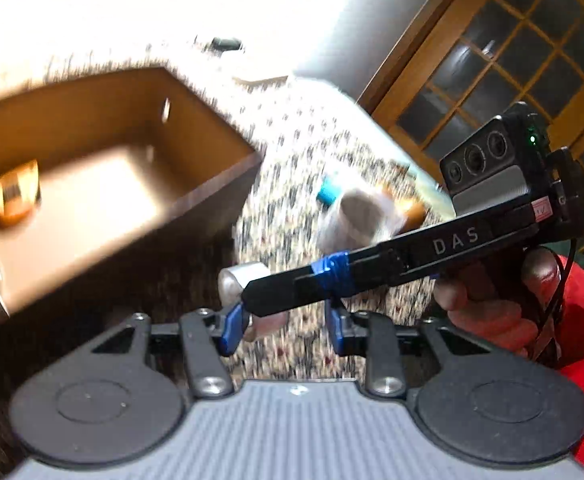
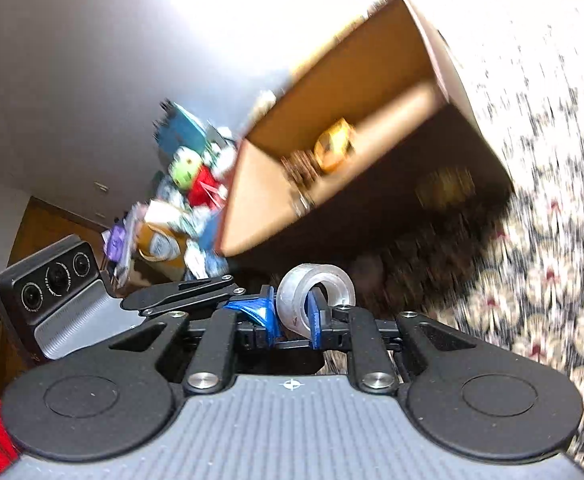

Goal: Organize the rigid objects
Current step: 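Lift the tape roll with the right gripper and carry it into the box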

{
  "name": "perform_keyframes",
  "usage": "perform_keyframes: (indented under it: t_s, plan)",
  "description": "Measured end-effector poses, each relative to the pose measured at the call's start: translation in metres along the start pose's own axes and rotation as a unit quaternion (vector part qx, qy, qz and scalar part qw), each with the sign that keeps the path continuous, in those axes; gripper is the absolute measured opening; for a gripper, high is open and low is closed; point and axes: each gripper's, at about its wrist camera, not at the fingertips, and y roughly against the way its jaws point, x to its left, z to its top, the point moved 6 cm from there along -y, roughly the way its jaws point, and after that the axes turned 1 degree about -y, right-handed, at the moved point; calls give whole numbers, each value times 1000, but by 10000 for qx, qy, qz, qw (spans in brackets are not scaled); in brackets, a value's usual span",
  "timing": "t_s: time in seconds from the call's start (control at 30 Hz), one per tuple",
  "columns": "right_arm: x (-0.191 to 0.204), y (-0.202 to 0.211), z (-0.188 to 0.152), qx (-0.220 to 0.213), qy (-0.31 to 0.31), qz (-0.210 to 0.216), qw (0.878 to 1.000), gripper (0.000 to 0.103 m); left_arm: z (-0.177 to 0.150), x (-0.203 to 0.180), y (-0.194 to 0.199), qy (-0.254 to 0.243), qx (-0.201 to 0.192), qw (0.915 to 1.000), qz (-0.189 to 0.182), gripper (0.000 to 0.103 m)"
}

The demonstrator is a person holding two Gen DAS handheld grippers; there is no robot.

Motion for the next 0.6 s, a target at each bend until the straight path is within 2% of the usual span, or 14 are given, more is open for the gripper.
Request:
perform_keyframes:
  t_s: [0.17, 0.3, 0.43, 0.6]
  plan:
    - [39, -2, 44, -414, 683, 93, 9968, 0, 43, 5, 30, -420, -580, 9972, 213, 30]
    - [61, -24, 79, -482, 991, 194, 9937, 0, 72, 23, 53, -523, -874, 9935, 500, 30]
    - [62, -57, 109, -244, 884, 220, 9955, 0, 87, 55, 61, -219, -902, 9935, 651, 30]
    - [44, -105, 124, 288, 563, 1, 9980, 0, 81, 109, 50, 502, -722, 9936, 704, 30]
